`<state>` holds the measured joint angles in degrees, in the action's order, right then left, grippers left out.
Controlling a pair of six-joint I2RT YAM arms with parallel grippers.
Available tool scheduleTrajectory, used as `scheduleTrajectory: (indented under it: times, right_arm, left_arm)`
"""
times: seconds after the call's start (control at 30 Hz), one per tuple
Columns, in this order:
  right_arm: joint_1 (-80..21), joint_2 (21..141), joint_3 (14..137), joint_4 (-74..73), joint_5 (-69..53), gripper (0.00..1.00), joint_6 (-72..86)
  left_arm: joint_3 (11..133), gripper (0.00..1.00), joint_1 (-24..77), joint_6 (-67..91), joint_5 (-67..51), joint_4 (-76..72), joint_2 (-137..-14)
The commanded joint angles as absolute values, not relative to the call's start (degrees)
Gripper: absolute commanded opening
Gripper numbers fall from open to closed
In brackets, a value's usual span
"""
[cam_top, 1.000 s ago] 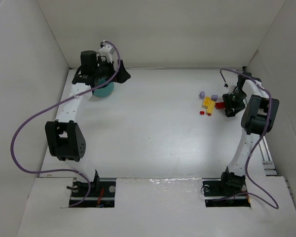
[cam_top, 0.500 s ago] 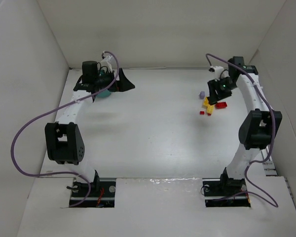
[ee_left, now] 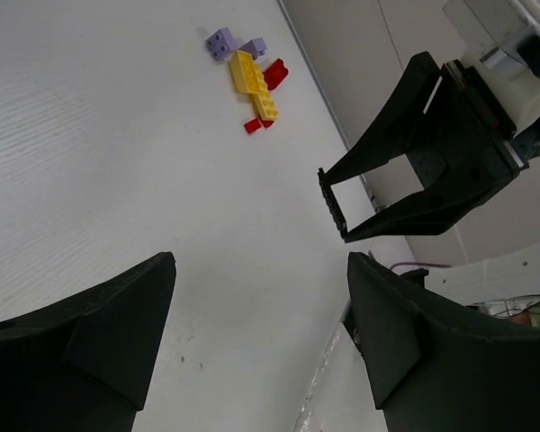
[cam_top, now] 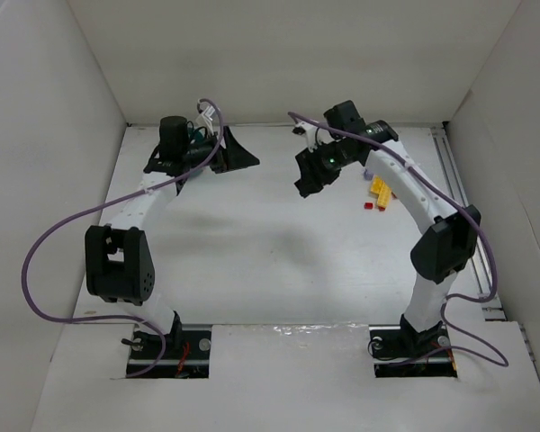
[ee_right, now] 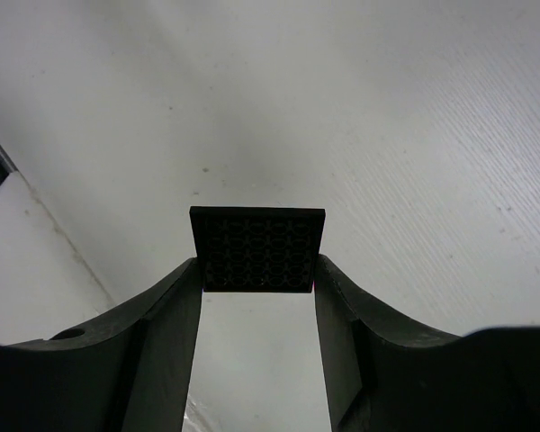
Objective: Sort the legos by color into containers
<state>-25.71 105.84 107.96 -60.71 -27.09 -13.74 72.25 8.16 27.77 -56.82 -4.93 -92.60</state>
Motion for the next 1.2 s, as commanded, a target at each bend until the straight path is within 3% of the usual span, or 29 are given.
scheduleTrajectory:
  times: [0.0,0.2,0.7,1.17]
  right_arm:
    - [-29.0,105.0,109.7,-54.9,-25.3,0.23,-9.9]
    - [-33.8,105.6,110.2,-52.6,-21.7,0.23,-8.7]
    - [-38.2,106.6,111.4,-49.7,-14.8,0.23,-8.2]
    - [-39.3,107.1,111.4,-49.7,-13.1,0.23,-9.2]
  left_arm:
    - [71.8,0.72,8.3,32.2,-59.2,-9.4,-90.4]
    - [75.6,0.57,11.0,29.5,-60.6,-4.1,-93.9]
    - [78.7,0.4,15.0,22.9,-63.6,3.3,-97.0]
    - [79.2,0.37,16.1,19.3,-65.6,7.1,-98.1]
